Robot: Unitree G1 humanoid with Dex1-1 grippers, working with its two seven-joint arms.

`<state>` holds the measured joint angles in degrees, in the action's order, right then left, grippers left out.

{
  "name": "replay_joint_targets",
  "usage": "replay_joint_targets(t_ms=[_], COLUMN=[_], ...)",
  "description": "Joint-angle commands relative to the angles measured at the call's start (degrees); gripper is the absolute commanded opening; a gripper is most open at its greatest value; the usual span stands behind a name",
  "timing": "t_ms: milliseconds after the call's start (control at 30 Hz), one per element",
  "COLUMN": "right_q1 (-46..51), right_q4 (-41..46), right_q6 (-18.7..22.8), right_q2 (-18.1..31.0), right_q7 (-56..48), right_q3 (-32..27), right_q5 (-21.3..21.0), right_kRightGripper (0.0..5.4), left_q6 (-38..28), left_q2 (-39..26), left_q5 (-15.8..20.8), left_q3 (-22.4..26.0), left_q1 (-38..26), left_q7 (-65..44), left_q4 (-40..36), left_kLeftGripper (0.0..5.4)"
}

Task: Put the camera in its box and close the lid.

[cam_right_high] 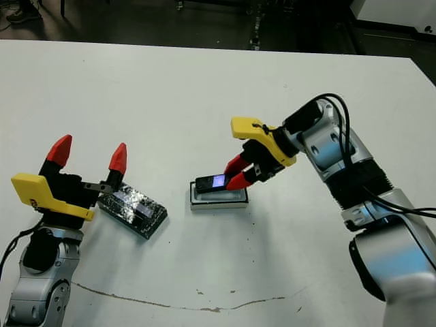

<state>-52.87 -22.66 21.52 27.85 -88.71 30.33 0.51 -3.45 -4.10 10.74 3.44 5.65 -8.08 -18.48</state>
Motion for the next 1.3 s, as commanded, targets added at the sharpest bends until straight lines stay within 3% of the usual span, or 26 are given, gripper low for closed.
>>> replay_joint_targets(t_ms=[33, 1300], right_q1=[-0.1, 1.5], right_q4=[-0.7, 0.2], right_q6=[-0.9, -2.8], right_q2=[-0.2, -2.7], right_q7=[-0.6, -1.3], right_q3=[0.2, 2.1], right_q5=[-0.6, -2.7], right_kRightGripper=[1.71, 1.7], left_q6=[0.3, 1.0], left_q2=[0.2, 0.3], left_q5=[0.4, -0.9], left_q3=[0.2, -0.2], left_q1=[0.8, 1.3], left_q7=[0.0, 0.8], left_q4=[0.0, -0.6], left_kLeftGripper=[5.4, 5.4])
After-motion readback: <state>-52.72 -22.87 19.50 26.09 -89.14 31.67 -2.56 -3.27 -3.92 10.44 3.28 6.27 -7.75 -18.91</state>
